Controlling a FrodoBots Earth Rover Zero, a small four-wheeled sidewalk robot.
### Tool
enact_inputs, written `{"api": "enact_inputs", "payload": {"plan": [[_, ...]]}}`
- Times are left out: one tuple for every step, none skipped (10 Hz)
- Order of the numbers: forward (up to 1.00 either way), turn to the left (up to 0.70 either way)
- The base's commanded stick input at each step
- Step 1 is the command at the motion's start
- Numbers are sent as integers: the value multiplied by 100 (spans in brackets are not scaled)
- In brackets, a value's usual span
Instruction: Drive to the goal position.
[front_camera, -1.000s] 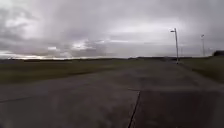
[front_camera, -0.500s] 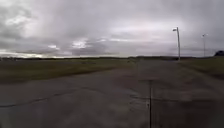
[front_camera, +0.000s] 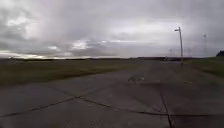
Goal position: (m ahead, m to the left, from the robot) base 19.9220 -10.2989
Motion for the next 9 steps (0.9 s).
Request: {"api": "enact_inputs", "payload": {"plan": [[100,0],[100,0],[100,0],[100,0],[100,0],[100,0],[100,0],[100,0],[100,0]]}}
